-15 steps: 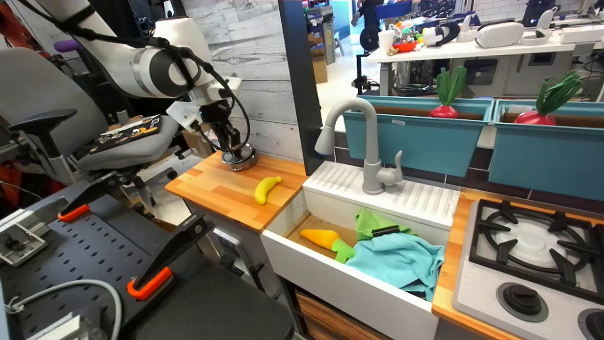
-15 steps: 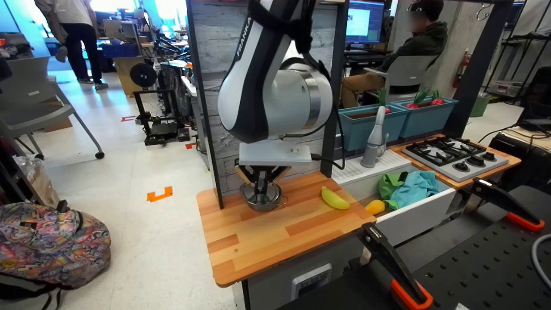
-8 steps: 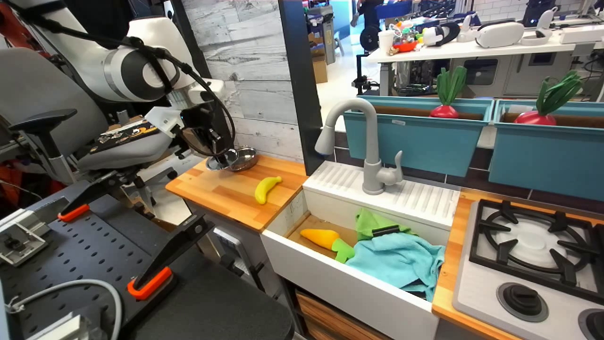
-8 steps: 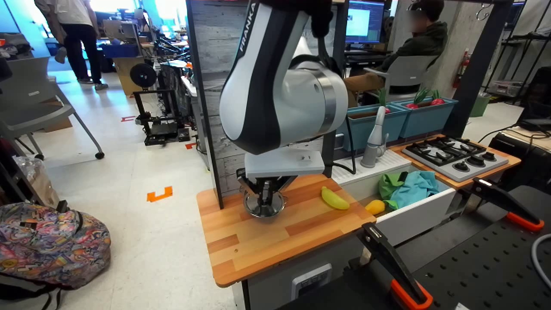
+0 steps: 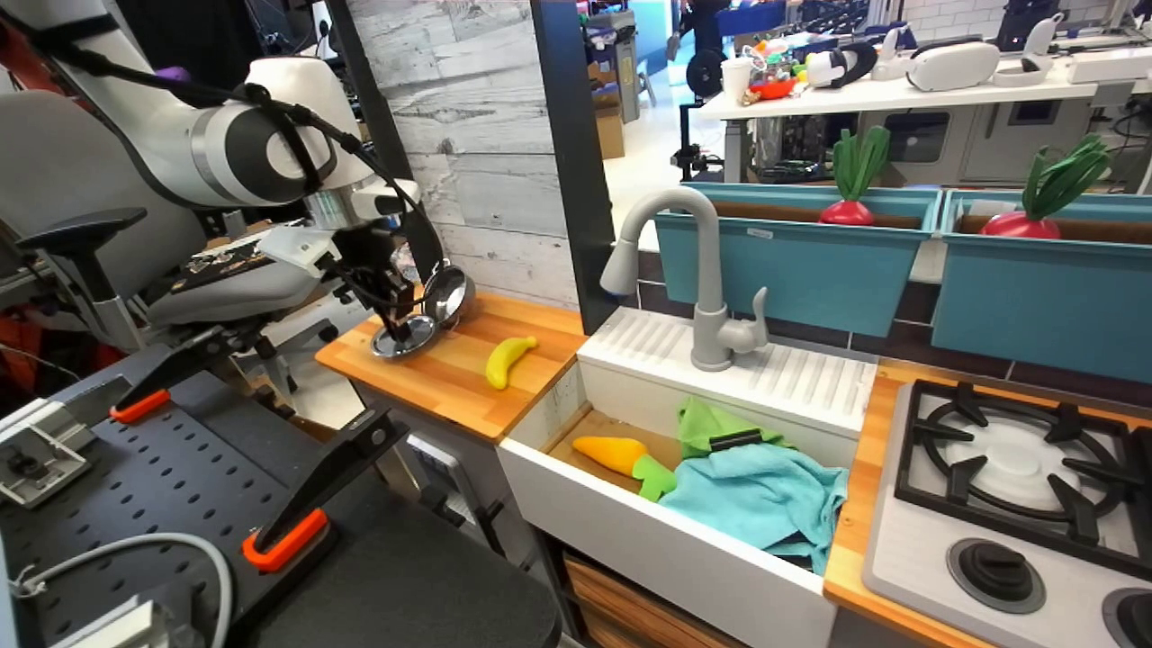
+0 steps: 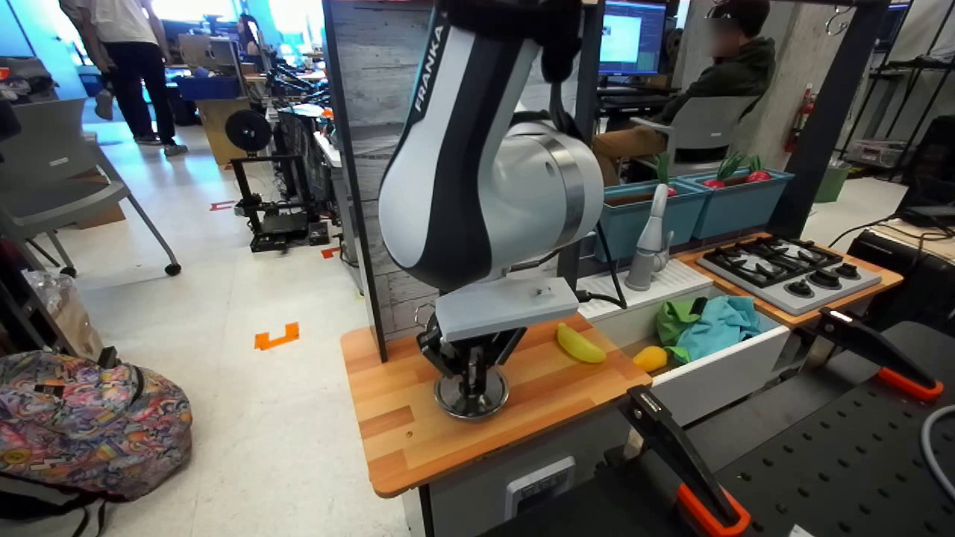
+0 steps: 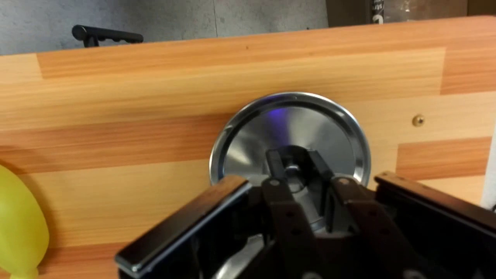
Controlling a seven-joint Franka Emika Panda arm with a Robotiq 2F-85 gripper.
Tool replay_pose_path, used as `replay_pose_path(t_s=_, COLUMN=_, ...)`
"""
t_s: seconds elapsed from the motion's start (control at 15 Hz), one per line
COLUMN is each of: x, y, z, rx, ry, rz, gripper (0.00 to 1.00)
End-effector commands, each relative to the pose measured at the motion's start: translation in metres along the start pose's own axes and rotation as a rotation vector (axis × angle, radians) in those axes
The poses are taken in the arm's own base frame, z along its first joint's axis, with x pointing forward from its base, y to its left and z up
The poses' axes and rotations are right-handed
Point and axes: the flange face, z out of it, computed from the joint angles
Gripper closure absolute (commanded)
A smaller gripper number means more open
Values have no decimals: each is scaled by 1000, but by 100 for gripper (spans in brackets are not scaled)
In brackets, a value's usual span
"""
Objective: Put the lid on the table
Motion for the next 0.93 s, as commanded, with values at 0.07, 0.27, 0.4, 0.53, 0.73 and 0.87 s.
replay_pose_path(t_s=0.07, x=0, y=-7, z=8, rx=-37, ry=-67, rz=-55, gripper=95)
replay_pose_path(t_s=0.27, x=2, y=-8, z=9, rx=-43, ry=-81, rz=-58, gripper=95)
replay_pose_path(t_s=0.4, x=4, y=-8, z=9, rx=-46, ry=-90, rz=-62, gripper=95)
replay_pose_path(t_s=0.53, x=6, y=-8, z=11, rx=-50, ry=-101, rz=-64, gripper=95)
replay_pose_path(t_s=0.73, x=9, y=-7, z=16, rx=-69, ry=-142, rz=-61, gripper=55)
replay_pose_path(t_s=0.87, x=10, y=-5, z=21, rx=-108, ry=-194, rz=-56, gripper=47)
